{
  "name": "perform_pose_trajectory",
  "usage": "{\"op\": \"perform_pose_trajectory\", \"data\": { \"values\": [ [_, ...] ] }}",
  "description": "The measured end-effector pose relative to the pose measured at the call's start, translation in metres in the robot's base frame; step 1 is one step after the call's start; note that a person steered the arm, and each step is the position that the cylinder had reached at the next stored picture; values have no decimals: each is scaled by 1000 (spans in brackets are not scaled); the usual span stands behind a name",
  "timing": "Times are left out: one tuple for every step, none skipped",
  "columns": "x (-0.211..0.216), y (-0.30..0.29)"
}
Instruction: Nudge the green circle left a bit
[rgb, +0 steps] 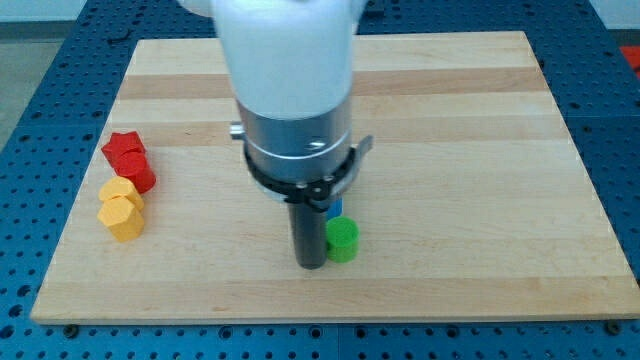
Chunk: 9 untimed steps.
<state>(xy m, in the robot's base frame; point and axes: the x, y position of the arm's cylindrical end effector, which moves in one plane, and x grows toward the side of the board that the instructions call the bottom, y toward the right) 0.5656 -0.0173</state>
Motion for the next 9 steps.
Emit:
{"op": "perform_pose_trajectory", "data": {
  "values": [
    [-12, 28],
    [-19, 54],
    [-11, 50],
    [15, 42],
    [25, 62],
    [21, 95],
    [8, 120],
    [-28, 130],
    [-55, 111]
  ]
}}
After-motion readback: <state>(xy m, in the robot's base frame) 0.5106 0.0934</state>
